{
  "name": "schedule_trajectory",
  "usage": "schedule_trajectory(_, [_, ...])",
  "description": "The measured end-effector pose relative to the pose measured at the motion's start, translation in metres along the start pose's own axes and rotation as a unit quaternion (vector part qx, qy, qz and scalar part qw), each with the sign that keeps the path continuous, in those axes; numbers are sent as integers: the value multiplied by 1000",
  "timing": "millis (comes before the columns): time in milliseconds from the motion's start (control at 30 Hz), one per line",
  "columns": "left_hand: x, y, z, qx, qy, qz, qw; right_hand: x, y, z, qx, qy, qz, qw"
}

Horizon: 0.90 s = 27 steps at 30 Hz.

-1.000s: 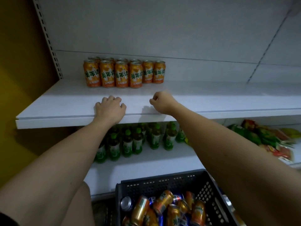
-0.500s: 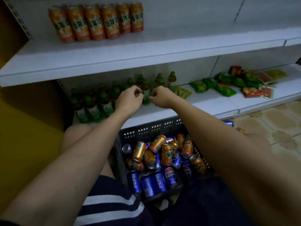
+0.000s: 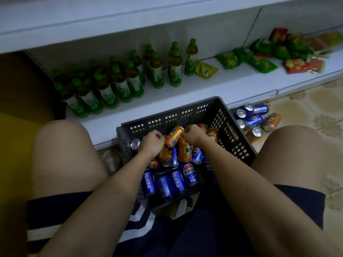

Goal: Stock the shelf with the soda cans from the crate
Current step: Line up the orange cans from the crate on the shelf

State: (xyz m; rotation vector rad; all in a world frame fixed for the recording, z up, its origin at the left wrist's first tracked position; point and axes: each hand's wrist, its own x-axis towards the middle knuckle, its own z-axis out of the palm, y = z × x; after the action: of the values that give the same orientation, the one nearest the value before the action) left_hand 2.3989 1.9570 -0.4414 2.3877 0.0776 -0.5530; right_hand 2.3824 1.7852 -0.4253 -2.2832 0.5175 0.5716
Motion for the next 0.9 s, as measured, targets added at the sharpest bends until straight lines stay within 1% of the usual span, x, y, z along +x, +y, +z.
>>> schedule_trajectory(100, [10, -10, 32, 14, -30, -19, 999, 16, 31, 27, 10, -30, 53, 998])
schedule_trajectory(200, [24, -17, 59, 21, -68, -42, 997, 32, 55, 51, -9, -73, 97, 993])
schedule_trajectory(267, [38, -22, 76, 10, -90, -54, 994, 43, 69, 64, 37, -66, 137, 988])
schedule_trajectory(367, [58, -28, 98, -1, -110, -70, 991, 63, 88, 82, 135, -26, 179, 974])
schedule_trajectory(433, [69, -28, 111, -1, -115, -79, 990, 75, 95, 89, 163, -9, 182, 970])
schedule_trajectory(500, [78, -27, 122, 3, -116, -86, 990, 85, 99, 94, 174, -9, 184, 967])
schedule_trajectory(633, [91, -30, 137, -1, -119, -105, 987, 106, 105, 101, 196, -33, 182, 963])
schedule_trajectory(800, [98, -30, 142, -9, -100, -110, 989, 112, 112, 99, 216, -36, 168, 961])
schedule_trajectory(900, [95, -28, 142, -17, -93, -119, 988, 108, 116, 88, 264, -45, 160, 950])
